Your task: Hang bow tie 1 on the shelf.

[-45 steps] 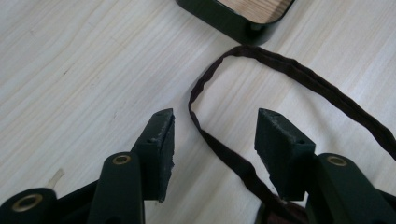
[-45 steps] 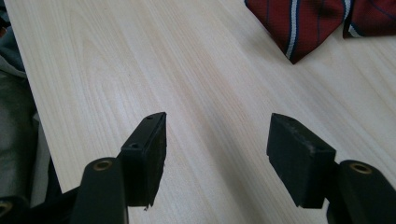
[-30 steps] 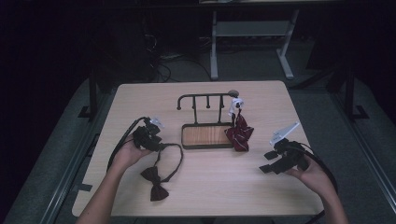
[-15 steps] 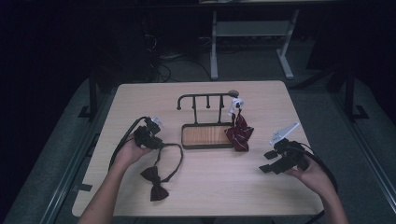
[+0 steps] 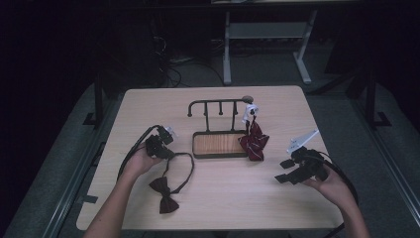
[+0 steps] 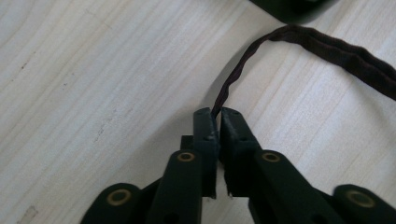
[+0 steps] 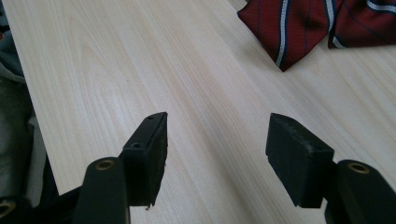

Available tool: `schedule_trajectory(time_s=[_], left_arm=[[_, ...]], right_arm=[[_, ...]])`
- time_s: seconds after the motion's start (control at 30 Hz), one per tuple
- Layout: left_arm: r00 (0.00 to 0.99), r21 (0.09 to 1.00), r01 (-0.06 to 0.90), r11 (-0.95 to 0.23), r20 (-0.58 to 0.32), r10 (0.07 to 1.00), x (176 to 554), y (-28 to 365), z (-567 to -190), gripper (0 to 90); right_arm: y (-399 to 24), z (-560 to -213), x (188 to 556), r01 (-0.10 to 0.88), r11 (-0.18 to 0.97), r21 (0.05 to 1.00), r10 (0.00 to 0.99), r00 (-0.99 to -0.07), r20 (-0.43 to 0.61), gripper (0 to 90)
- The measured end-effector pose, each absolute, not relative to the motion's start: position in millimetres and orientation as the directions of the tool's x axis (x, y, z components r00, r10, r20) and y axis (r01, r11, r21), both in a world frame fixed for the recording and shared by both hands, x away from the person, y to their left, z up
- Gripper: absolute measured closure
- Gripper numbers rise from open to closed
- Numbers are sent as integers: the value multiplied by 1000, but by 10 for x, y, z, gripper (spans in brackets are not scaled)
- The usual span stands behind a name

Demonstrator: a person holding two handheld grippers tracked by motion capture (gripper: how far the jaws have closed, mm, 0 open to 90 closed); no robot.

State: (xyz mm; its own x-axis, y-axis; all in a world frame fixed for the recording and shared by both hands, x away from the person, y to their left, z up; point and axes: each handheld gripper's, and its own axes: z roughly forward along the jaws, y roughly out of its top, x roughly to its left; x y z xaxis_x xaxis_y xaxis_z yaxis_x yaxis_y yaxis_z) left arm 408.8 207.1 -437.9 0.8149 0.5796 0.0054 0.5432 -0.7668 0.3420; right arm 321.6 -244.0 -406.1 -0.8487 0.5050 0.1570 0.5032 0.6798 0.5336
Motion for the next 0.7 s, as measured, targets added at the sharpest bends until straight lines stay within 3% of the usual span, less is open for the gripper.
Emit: schedule_trajectory(time_s=[0.7], left_arm=[[847, 380, 488, -786, 10, 531, 3917, 2125, -4080, 899]], right_arm=[[-2461, -4102, 3222, 515, 674, 530, 507, -844, 176, 380]])
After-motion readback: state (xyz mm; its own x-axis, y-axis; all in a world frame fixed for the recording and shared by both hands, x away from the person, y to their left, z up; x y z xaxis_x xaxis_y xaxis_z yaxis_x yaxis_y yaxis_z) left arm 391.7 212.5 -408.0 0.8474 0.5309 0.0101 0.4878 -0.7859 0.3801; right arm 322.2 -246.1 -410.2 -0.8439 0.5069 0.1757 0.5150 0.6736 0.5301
